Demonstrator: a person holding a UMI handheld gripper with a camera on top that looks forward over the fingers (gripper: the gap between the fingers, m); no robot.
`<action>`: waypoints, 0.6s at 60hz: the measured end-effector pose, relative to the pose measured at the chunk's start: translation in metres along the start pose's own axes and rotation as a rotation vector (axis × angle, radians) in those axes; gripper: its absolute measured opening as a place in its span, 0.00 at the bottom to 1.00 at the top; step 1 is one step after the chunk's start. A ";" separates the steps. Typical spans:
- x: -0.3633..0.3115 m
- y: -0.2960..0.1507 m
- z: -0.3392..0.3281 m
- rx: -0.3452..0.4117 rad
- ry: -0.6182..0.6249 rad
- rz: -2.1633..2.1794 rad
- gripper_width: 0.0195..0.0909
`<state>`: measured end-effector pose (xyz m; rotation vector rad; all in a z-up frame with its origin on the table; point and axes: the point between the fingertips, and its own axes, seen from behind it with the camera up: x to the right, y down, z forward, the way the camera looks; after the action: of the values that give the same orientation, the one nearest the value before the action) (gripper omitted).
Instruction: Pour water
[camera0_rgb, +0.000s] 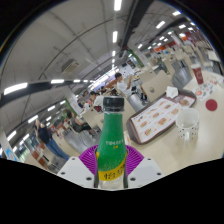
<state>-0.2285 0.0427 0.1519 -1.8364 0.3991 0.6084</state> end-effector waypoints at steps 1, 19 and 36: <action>0.003 -0.007 0.001 0.004 -0.010 0.066 0.18; 0.066 -0.084 0.021 0.002 -0.256 1.203 0.17; 0.113 -0.111 0.020 0.071 -0.350 1.670 0.17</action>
<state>-0.0804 0.1012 0.1661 -0.9076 1.6734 1.9043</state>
